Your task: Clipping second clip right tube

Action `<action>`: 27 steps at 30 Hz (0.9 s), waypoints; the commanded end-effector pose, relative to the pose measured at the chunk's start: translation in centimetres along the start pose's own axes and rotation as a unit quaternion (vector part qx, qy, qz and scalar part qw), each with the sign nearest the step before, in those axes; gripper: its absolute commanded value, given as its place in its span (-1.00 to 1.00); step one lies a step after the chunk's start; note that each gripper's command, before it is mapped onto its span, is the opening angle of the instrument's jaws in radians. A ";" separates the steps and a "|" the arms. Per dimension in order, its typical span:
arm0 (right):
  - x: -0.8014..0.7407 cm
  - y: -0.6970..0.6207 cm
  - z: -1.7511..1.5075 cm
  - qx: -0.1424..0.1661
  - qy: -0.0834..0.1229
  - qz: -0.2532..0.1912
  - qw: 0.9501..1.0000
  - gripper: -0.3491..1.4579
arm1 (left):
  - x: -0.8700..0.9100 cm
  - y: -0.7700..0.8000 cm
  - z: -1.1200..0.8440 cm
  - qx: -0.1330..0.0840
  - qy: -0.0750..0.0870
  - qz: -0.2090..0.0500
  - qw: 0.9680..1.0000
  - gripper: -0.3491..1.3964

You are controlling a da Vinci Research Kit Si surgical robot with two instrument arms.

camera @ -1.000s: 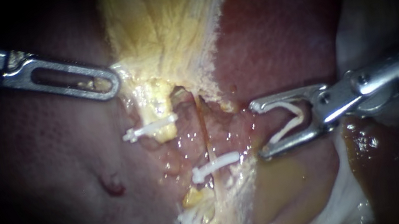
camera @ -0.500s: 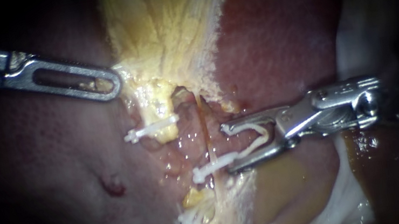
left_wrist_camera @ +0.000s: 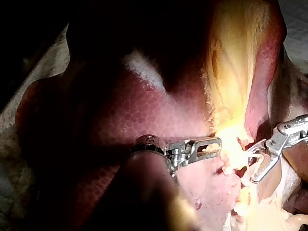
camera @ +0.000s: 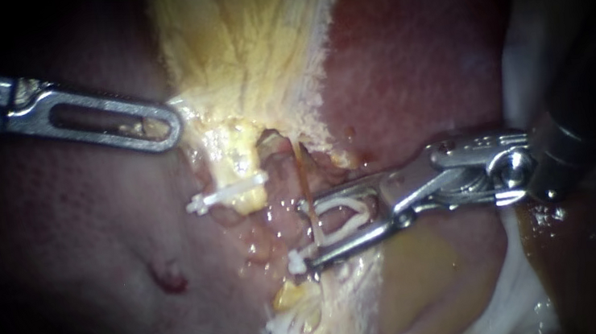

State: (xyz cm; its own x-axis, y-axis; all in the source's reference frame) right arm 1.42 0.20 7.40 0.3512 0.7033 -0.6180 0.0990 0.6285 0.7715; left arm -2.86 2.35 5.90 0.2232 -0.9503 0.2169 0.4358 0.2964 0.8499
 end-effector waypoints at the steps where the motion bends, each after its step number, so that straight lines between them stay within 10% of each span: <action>1: -0.01 0.00 0.03 0.005 0.004 0.004 1.000 -0.09 | 0.00 0.00 0.00 0.000 0.000 0.000 1.000 -1.00; 13: 0.00 -0.07 0.13 0.046 0.029 0.028 0.998 -0.09 | 0.00 0.00 0.01 0.000 0.000 0.000 1.000 -1.00; 27: 0.26 -0.46 0.13 0.081 0.057 0.034 0.994 -0.09 | 0.00 0.01 0.01 0.000 0.000 0.000 1.000 -1.00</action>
State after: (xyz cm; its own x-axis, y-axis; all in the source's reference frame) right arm 1.59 0.06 6.88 0.2542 0.7828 -0.5681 0.2311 0.5212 0.8216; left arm -2.86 2.34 5.91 0.2230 -0.9503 0.2173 0.4363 0.2966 0.8495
